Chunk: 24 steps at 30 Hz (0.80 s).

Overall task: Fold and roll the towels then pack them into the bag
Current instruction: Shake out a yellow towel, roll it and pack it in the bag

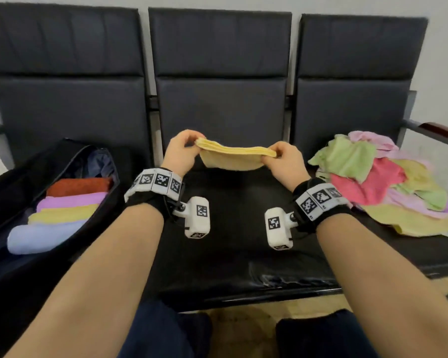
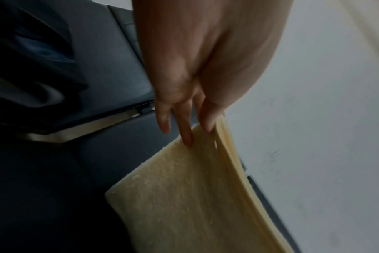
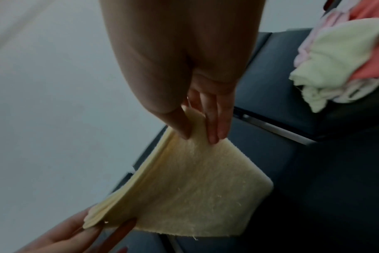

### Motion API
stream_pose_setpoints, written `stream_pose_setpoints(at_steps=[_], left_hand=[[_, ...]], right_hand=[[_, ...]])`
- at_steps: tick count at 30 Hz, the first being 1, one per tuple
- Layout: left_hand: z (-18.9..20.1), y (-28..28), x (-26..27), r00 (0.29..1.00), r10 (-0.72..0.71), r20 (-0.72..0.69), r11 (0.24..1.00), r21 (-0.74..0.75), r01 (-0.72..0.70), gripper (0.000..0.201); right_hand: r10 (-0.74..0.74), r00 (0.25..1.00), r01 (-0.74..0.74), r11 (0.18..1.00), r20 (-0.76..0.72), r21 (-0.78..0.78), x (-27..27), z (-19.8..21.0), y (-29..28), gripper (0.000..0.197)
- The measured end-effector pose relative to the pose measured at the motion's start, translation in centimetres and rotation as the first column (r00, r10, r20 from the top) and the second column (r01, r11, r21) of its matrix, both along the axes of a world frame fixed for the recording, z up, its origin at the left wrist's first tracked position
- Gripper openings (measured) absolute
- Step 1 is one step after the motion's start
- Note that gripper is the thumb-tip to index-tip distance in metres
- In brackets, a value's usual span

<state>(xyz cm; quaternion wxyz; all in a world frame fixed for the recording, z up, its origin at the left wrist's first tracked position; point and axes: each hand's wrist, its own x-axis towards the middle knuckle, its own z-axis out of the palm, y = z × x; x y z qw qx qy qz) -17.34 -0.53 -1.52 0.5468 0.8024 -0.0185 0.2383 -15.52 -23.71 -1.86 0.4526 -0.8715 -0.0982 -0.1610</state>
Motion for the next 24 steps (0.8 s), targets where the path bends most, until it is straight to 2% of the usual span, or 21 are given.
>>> stream_pose_setpoints(at_steps=[3,6,9,10,11,14,16,20,22,24], left_hand=[[-6.6,0.3,0.1,0.963,0.045,-0.266,0.997,0.069,-0.027,0.018],[-11.3,0.4,-1.0,0.805,0.038,-0.592,0.972,0.208,0.106,0.018],[-12.8,0.3,-2.5,0.642,-0.046,-0.765,0.983,0.079,0.165,0.019],[-12.8,0.2,-3.1,0.595,-0.065,-0.801,0.986,0.039,0.161,0.020],[-12.8,0.2,-3.8,0.576,-0.057,-0.815,0.981,0.061,0.184,0.021],[-12.9,0.0,-4.7,0.557,-0.013,-0.830,0.955,0.154,0.253,0.017],[-12.8,-0.2,-4.8,0.588,0.054,-0.807,0.929,0.256,0.267,0.022],[-12.4,-0.6,-4.8,0.611,0.030,-0.791,0.929,0.248,0.276,0.027],[-12.6,-0.6,-4.7,0.633,0.041,-0.773,0.923,0.272,0.272,0.026],[-12.6,-0.5,-4.5,0.627,0.044,-0.778,0.916,0.282,0.286,0.023]], right_hand=[[-0.003,0.987,-0.032,0.976,-0.159,-0.214,0.3,-5.8,0.5,0.004],[0.022,0.919,-0.195,0.893,-0.393,-0.407,-0.4,-9.9,0.5,0.002],[0.020,0.843,-0.341,0.792,-0.537,-0.506,-1.4,-11.2,-0.2,0.015],[0.025,0.821,-0.373,0.781,-0.570,-0.502,-1.6,-11.2,-0.6,0.018],[0.035,0.799,-0.398,0.779,-0.600,-0.485,-1.8,-11.3,-0.9,0.020],[0.062,0.785,-0.419,0.787,-0.617,-0.453,-2.4,-11.4,-1.8,0.021],[0.075,0.796,-0.406,0.802,-0.601,-0.439,-2.9,-11.7,-2.2,0.019],[0.109,0.809,-0.370,0.858,-0.578,-0.356,-3.5,-12.3,-2.9,0.014],[0.138,0.810,-0.375,0.869,-0.570,-0.322,-3.4,-12.4,-3.3,0.013],[0.169,0.803,-0.393,0.871,-0.571,-0.294,-3.2,-12.7,-3.6,0.012]])
